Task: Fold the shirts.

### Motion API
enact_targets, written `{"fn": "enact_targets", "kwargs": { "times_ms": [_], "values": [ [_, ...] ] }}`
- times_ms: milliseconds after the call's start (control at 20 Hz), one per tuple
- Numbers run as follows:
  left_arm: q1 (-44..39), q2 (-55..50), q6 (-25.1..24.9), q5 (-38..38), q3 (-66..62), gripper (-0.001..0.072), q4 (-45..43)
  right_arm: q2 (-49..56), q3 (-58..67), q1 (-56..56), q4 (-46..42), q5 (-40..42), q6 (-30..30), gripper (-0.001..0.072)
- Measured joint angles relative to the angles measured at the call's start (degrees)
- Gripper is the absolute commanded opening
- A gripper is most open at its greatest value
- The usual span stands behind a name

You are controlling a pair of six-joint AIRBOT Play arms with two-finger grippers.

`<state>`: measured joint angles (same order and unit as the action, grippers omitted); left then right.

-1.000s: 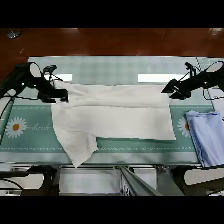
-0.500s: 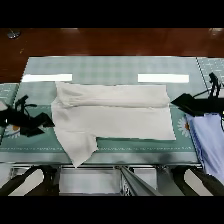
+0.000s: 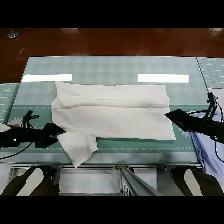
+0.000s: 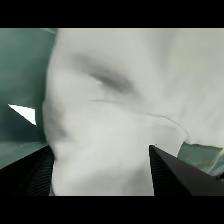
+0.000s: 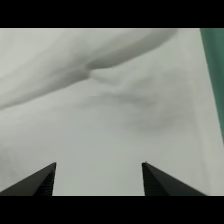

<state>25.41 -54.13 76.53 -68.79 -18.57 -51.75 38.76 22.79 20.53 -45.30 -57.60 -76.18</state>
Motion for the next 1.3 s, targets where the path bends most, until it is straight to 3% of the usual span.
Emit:
{"fn": "enact_targets", "kwargs": {
  "times_ms": [150, 200, 250, 450, 650, 950, 1150, 1200, 1250, 1300],
  "values": [
    [-5.07, -0.11, -0.5, 1.4, 1.79, 0.0669, 2.47, -0.46, 0.48, 2.16, -0.74, 0.79, -1.42, 0.0622],
    [-6.23, -0.11, -0.72, 1.55, 2.08, 0.0415, 2.91, -0.57, 1.27, 4.02, -2.25, 0.72, -2.1, 0.0622],
    [-7.15, -0.17, -1.29, 2.29, 2.29, 0.0062, 2.45, -0.61, 2.05, 6.1, -4.61, 0.11, -3.02, 0.0622],
    [-8.68, -0.17, -3.74, 0.74, 0.66, 0.004, 3.89, -0.72, 1.99, 13.29, -16.44, -7.13, -7.1, 0.0621],
    [-9.09, -0.17, -5.01, -0.15, -2.36, 0.0039, 5.46, -0.28, -0.22, 12.7, -20.61, -12.5, -9.07, 0.0621],
    [-9.33, -0.17, -5.55, -0.17, -3.58, 0.004, 6.51, 9.4, -0.94, 6.71, -20.57, -12.48, -9.68, 0.0621],
    [-9.33, -0.17, -5.6, -0.2, -3.76, 0.004, 6.78, 15.61, -0.28, 3.89, -14.49, -7.82, -8.46, 0.062],
    [-9.33, -0.17, -5.6, -0.2, -3.76, 0.004, 6.78, 16.85, 0.13, 3.19, -13.4, -6.8, -8.17, 0.0582],
    [-9.33, -0.17, -5.6, -0.17, -3.76, 0.004, 6.78, 18.08, 0.79, 2.34, -12.55, -5.25, -7.85, 0.0404],
    [-9.33, -0.17, -5.6, -0.07, -3.8, 0.004, 6.78, 19.08, 1.44, 1.53, -12.24, -3.26, -7.48, 0.0064]
  ]
}}
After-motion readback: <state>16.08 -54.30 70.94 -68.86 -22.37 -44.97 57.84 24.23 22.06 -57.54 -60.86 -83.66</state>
